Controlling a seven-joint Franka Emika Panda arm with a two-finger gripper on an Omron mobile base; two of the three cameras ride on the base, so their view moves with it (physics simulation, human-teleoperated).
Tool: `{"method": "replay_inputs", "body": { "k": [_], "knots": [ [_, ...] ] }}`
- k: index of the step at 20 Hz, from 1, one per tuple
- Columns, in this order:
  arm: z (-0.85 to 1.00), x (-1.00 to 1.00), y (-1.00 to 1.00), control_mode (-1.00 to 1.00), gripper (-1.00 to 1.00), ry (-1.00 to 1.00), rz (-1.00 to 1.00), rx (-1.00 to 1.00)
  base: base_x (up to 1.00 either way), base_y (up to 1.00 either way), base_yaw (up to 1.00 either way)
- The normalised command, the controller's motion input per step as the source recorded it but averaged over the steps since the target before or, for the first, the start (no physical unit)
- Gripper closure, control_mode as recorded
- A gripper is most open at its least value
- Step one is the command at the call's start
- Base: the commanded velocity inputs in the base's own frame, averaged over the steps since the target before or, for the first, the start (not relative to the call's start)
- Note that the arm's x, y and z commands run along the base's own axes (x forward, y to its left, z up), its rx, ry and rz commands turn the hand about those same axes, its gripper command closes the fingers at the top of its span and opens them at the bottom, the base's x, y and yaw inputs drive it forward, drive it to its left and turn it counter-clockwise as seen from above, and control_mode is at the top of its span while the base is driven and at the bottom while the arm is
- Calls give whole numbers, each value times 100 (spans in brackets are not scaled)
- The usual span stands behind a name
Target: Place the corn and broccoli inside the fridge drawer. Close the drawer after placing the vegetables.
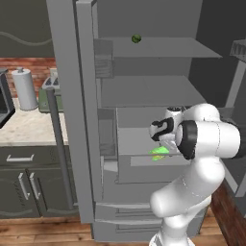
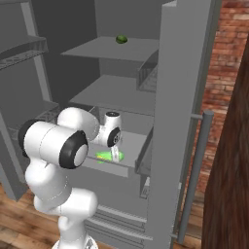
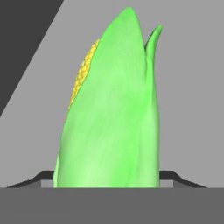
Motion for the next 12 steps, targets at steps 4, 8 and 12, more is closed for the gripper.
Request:
{"method": "replay_inputs", "body": {
  "k": [4,8,12],
  "knots": [
    [-61,-2,0,-100,100,-6,0,0,0,0,0],
    [-39,0,0,-100,100,-1,0,0,0,0,0],
    [-37,-9,0,-100,100,-1,0,0,0,0,0]
  ]
}}
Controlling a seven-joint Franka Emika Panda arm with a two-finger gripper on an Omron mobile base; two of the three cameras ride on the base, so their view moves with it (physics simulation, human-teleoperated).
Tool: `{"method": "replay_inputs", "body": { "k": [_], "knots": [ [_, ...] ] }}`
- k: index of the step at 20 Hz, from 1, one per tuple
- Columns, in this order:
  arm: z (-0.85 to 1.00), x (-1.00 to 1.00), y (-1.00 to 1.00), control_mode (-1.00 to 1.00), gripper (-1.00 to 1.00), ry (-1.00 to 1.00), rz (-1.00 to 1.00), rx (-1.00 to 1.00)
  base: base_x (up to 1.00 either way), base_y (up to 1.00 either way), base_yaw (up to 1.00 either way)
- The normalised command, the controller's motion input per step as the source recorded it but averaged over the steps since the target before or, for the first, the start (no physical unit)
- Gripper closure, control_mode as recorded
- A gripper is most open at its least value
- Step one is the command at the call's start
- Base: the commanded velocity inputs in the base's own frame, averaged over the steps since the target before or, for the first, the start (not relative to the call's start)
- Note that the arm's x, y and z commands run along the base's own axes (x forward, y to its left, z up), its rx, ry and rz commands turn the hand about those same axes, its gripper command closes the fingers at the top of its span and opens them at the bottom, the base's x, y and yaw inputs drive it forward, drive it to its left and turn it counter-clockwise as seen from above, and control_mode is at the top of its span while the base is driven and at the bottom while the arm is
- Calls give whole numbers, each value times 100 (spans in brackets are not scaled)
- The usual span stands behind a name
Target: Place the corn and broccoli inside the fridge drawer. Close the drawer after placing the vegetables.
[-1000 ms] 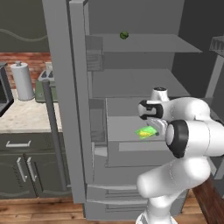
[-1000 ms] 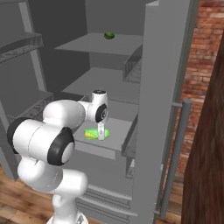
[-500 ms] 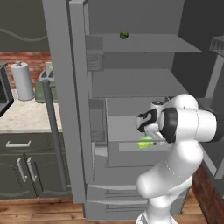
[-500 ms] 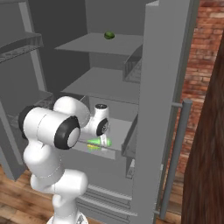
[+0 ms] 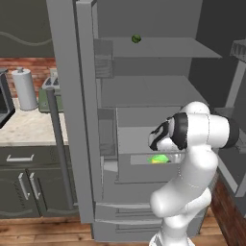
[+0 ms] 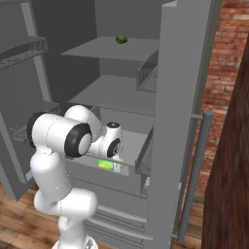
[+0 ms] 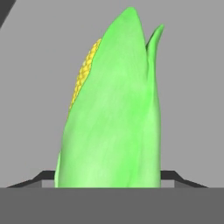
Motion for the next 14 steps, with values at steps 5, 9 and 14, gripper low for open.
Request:
{"method": "replay_inputs", "body": {
  "k": [5,9,14],
  "knots": [
    [-28,-13,0,-100,-100,0,0,0,0,0,0],
    [12,-14,0,-100,-100,-9,0,0,0,0,0],
    [37,2,0,-100,-100,-9,1,0,0,0,0]
  ]
}}
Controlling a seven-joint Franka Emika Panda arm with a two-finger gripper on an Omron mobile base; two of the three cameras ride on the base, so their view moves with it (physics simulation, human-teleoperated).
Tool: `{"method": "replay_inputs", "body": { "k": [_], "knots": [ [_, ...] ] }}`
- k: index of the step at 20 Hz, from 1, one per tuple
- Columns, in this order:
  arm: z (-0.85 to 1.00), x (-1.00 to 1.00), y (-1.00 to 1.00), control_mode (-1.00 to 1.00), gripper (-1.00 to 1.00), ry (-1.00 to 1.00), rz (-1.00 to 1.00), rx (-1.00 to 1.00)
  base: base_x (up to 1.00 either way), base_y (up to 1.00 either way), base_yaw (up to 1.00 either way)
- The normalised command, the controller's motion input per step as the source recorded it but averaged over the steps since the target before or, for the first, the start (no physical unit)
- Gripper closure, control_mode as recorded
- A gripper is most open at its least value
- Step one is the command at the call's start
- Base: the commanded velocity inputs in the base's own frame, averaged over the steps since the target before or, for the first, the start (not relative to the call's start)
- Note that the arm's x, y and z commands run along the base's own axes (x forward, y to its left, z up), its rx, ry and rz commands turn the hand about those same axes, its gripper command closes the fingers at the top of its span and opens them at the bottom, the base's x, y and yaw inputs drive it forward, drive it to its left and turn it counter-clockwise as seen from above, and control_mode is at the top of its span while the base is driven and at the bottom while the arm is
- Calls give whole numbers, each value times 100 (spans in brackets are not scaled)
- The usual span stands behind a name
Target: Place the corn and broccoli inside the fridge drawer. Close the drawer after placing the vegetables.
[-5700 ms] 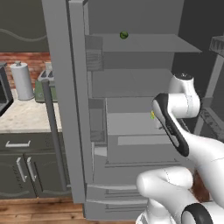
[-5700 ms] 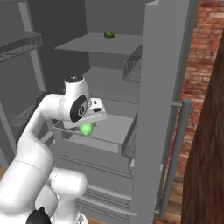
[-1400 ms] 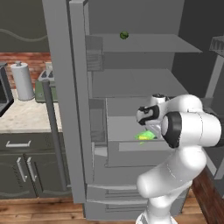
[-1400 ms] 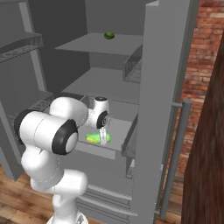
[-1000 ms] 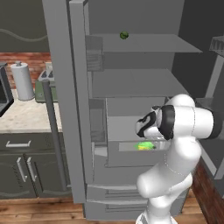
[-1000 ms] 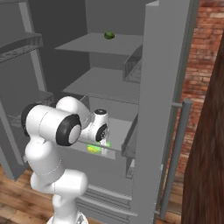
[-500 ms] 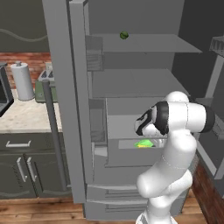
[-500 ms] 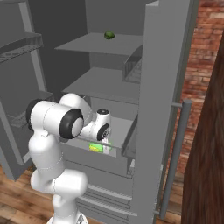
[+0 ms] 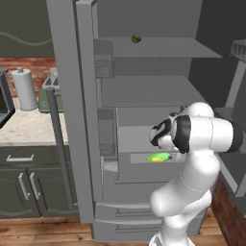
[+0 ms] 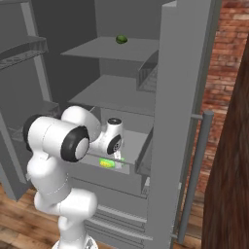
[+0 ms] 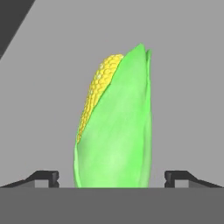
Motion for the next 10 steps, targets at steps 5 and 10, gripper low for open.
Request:
{"method": "replay_inputs", "body": {
  "k": [5,10],
  "knots": [
    [67,4,0,-100,-100,-8,0,0,0,0,0],
    [55,-28,0,-100,-100,-3,0,0,0,0,0]
  ]
}}
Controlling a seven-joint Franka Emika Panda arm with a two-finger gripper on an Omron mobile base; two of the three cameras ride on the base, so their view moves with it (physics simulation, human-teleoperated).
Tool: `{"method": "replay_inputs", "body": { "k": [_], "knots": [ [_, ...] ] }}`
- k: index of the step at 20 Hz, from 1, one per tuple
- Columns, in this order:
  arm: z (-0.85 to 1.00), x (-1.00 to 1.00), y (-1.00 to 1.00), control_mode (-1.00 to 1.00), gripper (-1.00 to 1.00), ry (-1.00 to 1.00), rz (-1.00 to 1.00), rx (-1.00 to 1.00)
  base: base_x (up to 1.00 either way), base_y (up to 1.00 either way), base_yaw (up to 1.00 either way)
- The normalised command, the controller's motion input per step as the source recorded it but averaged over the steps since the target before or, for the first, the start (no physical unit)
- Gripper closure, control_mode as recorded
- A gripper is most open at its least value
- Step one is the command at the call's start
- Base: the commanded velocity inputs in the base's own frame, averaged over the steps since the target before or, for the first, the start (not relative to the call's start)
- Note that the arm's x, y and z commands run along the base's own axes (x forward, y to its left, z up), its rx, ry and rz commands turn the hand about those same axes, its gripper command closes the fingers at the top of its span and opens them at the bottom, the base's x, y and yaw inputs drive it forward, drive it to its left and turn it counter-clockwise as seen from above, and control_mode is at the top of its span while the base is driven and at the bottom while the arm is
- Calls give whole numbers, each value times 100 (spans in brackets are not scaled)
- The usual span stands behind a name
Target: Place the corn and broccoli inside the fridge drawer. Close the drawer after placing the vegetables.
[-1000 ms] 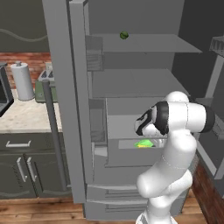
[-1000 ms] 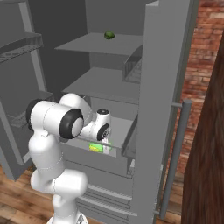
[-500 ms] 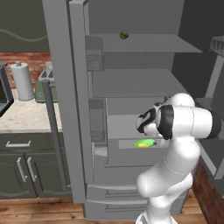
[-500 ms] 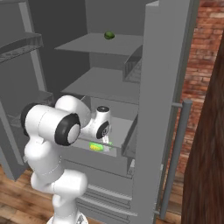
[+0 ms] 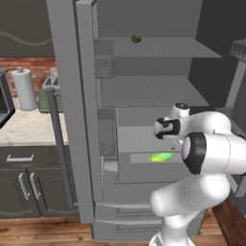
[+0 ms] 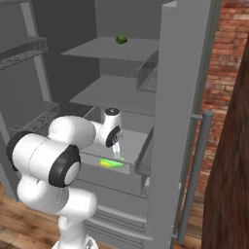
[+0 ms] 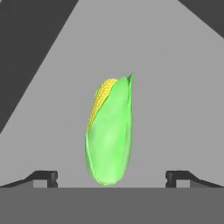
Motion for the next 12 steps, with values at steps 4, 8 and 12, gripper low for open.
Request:
{"method": "replay_inputs", "body": {
  "k": [4,8,12],
  "knots": [
    [93,-6,12,-100,-100,-6,0,0,0,0,0],
    [100,-12,17,-100,-100,-6,0,0,0,0,0],
    [83,-73,7,-100,-100,-1,-12,0,0,0,0]
  ]
}}
